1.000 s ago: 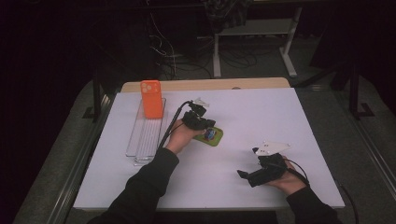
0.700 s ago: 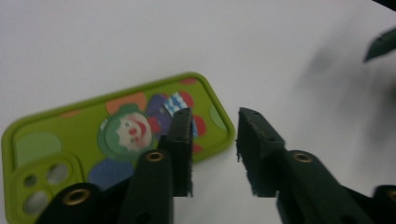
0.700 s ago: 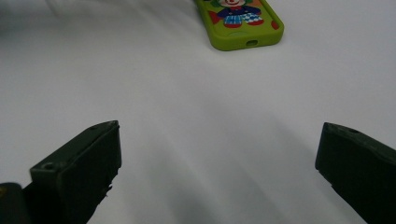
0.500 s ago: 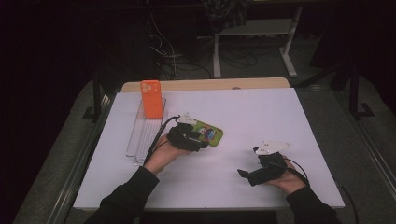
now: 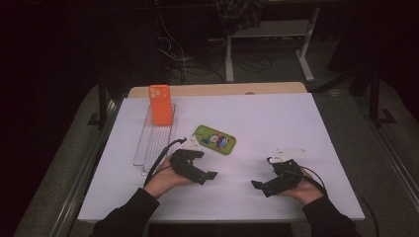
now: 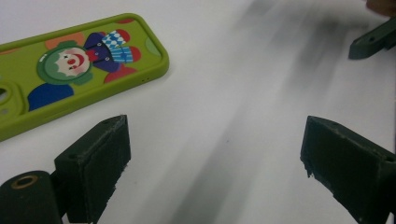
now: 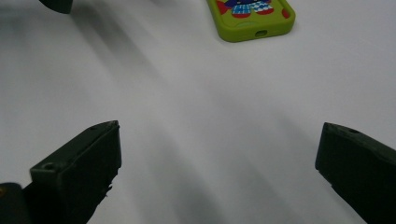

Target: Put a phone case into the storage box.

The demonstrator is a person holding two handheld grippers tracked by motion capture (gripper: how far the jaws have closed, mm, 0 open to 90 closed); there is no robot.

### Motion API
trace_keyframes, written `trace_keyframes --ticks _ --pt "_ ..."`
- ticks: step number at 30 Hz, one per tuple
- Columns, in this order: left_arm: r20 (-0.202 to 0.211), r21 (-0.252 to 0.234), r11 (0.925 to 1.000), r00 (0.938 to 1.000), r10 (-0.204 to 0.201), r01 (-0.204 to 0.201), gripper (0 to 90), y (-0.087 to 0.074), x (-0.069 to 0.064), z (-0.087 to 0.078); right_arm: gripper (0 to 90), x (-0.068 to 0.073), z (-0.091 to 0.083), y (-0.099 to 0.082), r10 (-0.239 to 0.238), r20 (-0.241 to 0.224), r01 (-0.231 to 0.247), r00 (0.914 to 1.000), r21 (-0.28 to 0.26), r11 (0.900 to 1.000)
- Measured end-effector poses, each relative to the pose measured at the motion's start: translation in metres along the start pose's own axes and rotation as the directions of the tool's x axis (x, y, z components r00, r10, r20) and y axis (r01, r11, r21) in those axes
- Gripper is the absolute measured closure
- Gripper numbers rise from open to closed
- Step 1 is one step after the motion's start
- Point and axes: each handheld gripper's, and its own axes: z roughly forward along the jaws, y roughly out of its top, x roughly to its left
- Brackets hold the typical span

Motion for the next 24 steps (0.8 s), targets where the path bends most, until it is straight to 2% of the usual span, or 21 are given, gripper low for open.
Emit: trace_keyframes --ticks 3,8,10,11,12,15,20,24 --pt "-0.004 0.001 0.9999 0.9999 0.010 -0.010 1.5 -0.002 -0.001 0.000 0.0 0.000 0.001 0.001 0.000 0.004 0.000 1.0000 0.014 0.9999" --pt "-0.027 0.002 0.9995 0.9991 0.032 -0.032 0.0 -0.003 -0.003 -0.002 0.0 -0.001 0.003 0.004 0.024 -0.011 -0.023 0.9997 0.053 0.9983" --pt "-0.027 -0.004 0.9997 0.9994 0.023 -0.024 0.0 -0.004 -0.003 -0.002 0.4 -0.001 0.004 0.005 0.044 -0.031 -0.042 0.9986 0.068 0.9968" --pt "-0.031 0.009 0.9993 0.9989 0.036 -0.036 0.0 -0.004 -0.002 -0.002 2.7 -0.001 0.004 0.006 0.051 -0.035 -0.048 0.9981 0.075 0.9960" --pt "-0.025 0.000 0.9997 0.9994 0.026 -0.026 0.0 -0.005 -0.002 -0.001 3.6 -0.002 0.005 0.007 0.038 -0.041 -0.035 0.9984 0.067 0.9971" --pt "-0.017 0.005 0.9994 0.9993 0.033 -0.033 0.0 -0.005 -0.001 -0.002 1.3 -0.002 0.007 0.012 0.049 -0.048 -0.045 0.9977 0.083 0.9955" --pt "-0.017 0.011 0.9988 0.9987 0.048 -0.047 0.0 -0.006 -0.002 -0.001 0.0 -0.006 0.011 0.022 0.044 -0.031 -0.042 0.9985 0.081 0.9959" --pt "-0.021 0.015 0.9986 0.9985 0.051 -0.050 0.0 -0.006 -0.002 0.001 0.0 -0.013 0.014 0.033 0.060 -0.024 -0.058 0.9979 0.068 0.9960"
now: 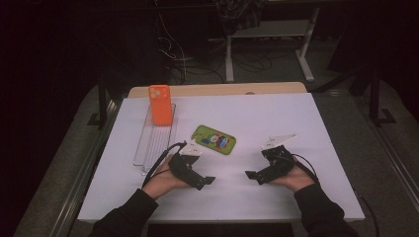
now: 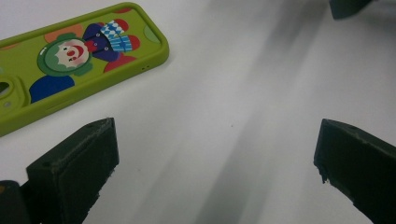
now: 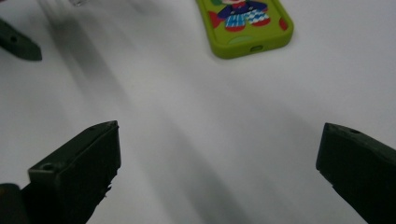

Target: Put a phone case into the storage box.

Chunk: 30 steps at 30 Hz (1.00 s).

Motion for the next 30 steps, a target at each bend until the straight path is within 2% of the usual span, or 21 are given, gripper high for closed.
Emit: trace_keyframes --ticks 5,9,10,22,24,27,29,30 --pt "0.003 -0.009 0.9999 1.0000 -0.007 0.007 0.0 0.000 0.000 0.000 0.0 -0.006 0.001 0.013 0.007 0.007 -0.007 0.9999 -0.015 0.9999" --pt "-0.001 -0.016 0.9998 0.9999 0.010 -0.010 0.0 0.000 0.001 0.000 0.0 -0.011 0.003 0.027 -0.008 0.012 0.009 0.9999 -0.033 0.9994" --pt "-0.001 -0.013 0.9999 0.9999 -0.010 0.010 0.0 0.000 0.001 -0.001 0.0 -0.012 0.003 0.030 -0.014 0.013 0.015 0.9998 -0.034 0.9993" --pt "0.000 -0.005 0.9998 0.9998 -0.021 0.021 0.0 0.000 0.003 -0.002 0.0 -0.021 0.006 0.075 -0.055 -0.009 0.055 0.9984 -0.065 0.9964" --pt "-0.002 -0.007 0.9997 0.9998 -0.022 0.022 0.0 0.000 0.003 -0.002 0.0 -0.022 0.007 0.083 -0.051 -0.015 0.050 0.9986 -0.066 0.9966" --pt "0.002 -0.006 0.9995 0.9996 -0.030 0.030 0.0 0.000 0.004 -0.002 0.0 -0.026 0.009 0.094 -0.068 -0.020 0.066 0.9975 -0.079 0.9947" --pt "0.003 -0.013 0.9988 0.9988 -0.048 0.048 0.0 -0.001 0.003 -0.001 0.0 -0.028 0.011 0.101 -0.063 -0.025 0.060 0.9977 -0.083 0.9947" --pt "-0.003 -0.009 0.9996 0.9996 -0.028 0.028 0.0 -0.001 0.004 -0.001 0.0 -0.029 0.012 0.104 -0.064 -0.026 0.062 0.9976 -0.082 0.9947"
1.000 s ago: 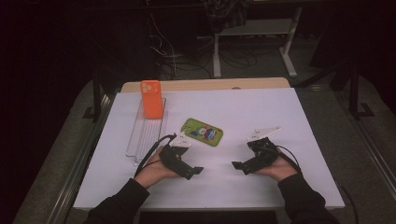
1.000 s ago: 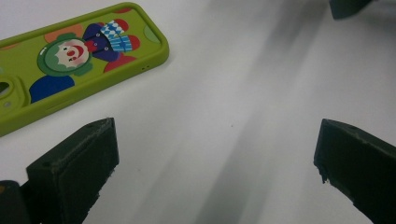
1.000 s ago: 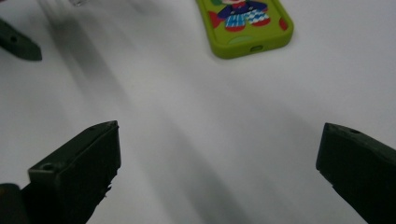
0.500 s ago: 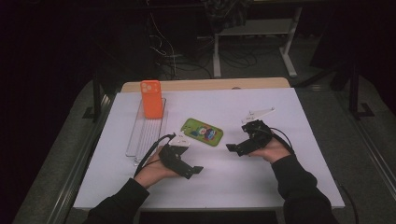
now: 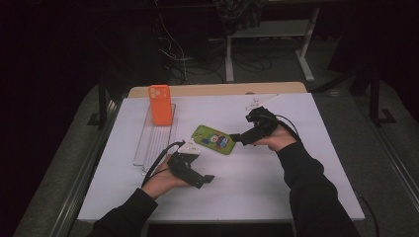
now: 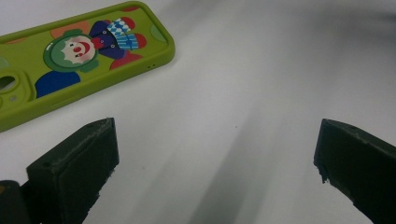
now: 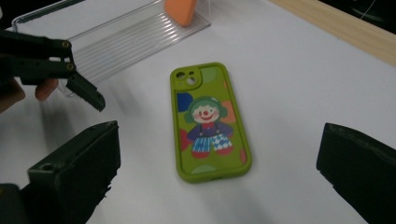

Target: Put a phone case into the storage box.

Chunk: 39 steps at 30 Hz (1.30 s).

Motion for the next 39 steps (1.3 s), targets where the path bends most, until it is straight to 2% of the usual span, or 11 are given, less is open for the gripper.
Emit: trace_keyframes --ticks 2,6,7,8,11,16,20,30,34,38,39 --pt "-0.002 0.015 0.9998 0.9999 0.014 -0.014 0.0 0.000 0.001 -0.001 0.0 -0.002 0.003 0.005 -0.006 -0.002 0.006 1.0000 -0.005 1.0000" --pt "0.001 0.012 0.9999 1.0000 0.001 -0.001 0.0 0.000 0.001 -0.001 0.0 -0.006 0.011 0.015 -0.011 -0.007 0.011 0.9999 -0.005 0.9999" --pt "0.003 0.000 0.9999 0.9999 -0.014 0.014 0.0 -0.001 -0.001 0.000 0.0 -0.007 0.012 0.016 -0.013 -0.009 0.013 0.9999 -0.005 0.9999" --pt "0.006 0.004 0.9999 0.9999 -0.011 0.011 0.0 -0.001 0.000 0.000 0.0 -0.008 0.014 0.020 -0.034 -0.011 0.033 0.9994 -0.006 0.9994" --pt "0.007 -0.007 0.9998 0.9998 -0.019 0.019 0.0 -0.001 -0.001 0.002 0.0 -0.009 0.018 0.027 -0.037 -0.019 0.037 0.9991 -0.006 0.9993" --pt "0.007 0.000 0.9999 0.9998 -0.017 0.017 0.0 -0.001 0.000 0.001 0.0 -0.008 0.026 0.039 -0.053 -0.027 0.053 0.9982 -0.010 0.9986" --pt "0.003 0.009 1.0000 1.0000 0.002 -0.002 0.0 -0.001 0.000 0.000 0.0 -0.005 0.033 0.047 -0.062 -0.029 0.062 0.9977 -0.003 0.9981" --pt "-0.002 0.017 0.9998 1.0000 0.010 -0.010 0.0 0.000 0.002 0.000 0.0 -0.008 0.044 0.053 -0.065 -0.031 0.066 0.9974 0.026 0.9975" --pt "0.001 0.000 0.9999 0.9999 -0.014 0.014 0.0 -0.001 0.000 0.000 0.0 -0.008 0.048 0.053 -0.074 -0.030 0.075 0.9968 0.033 0.9966" --pt "0.001 0.011 0.9999 1.0000 -0.008 0.008 0.0 -0.001 0.001 -0.001 0.0 -0.009 0.054 0.051 -0.075 -0.033 0.077 0.9966 0.057 0.9954" --pt "0.001 0.004 0.9999 0.9999 -0.015 0.015 0.0 -0.001 0.000 0.000 0.0 -0.010 0.056 0.050 -0.091 -0.027 0.093 0.9954 0.068 0.9933"
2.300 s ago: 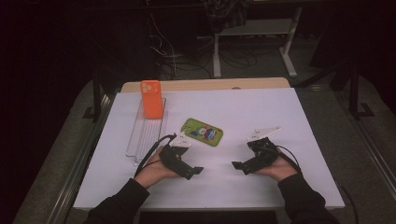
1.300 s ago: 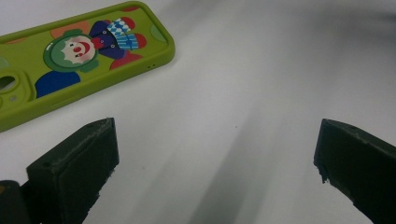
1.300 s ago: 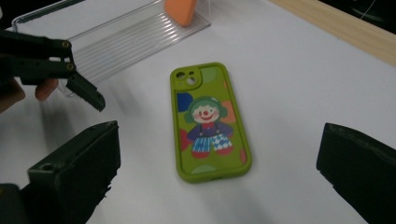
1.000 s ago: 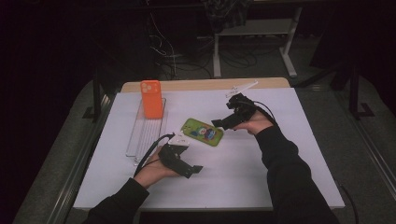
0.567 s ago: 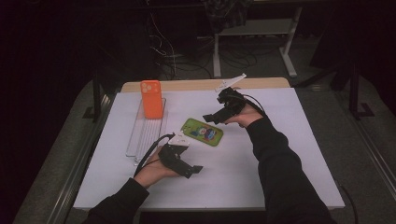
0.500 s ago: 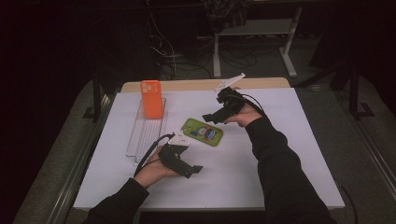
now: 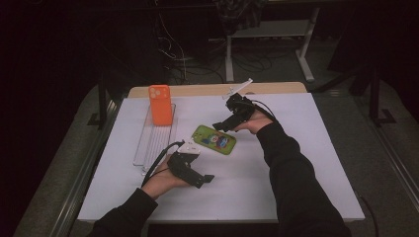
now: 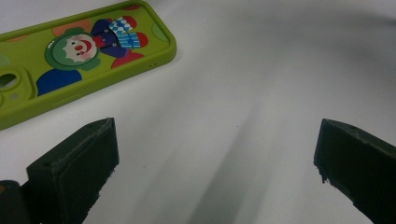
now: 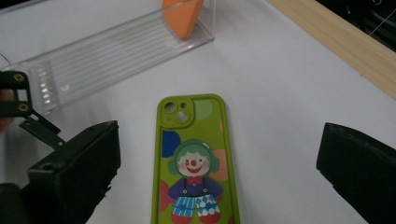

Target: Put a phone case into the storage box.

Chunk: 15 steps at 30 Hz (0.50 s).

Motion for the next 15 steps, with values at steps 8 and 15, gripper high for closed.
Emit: trace_keyframes --ticks 8,15 --pt "-0.003 0.010 0.9999 1.0000 0.005 -0.005 0.0 0.000 0.000 -0.002 0.0 -0.001 0.013 -0.004 -0.015 0.003 0.015 0.9999 0.045 0.9989" --pt "0.005 -0.007 0.9999 1.0000 -0.008 0.008 0.0 0.000 0.000 -0.001 0.0 0.001 0.031 -0.007 -0.038 -0.006 0.038 0.9993 0.095 0.9948"
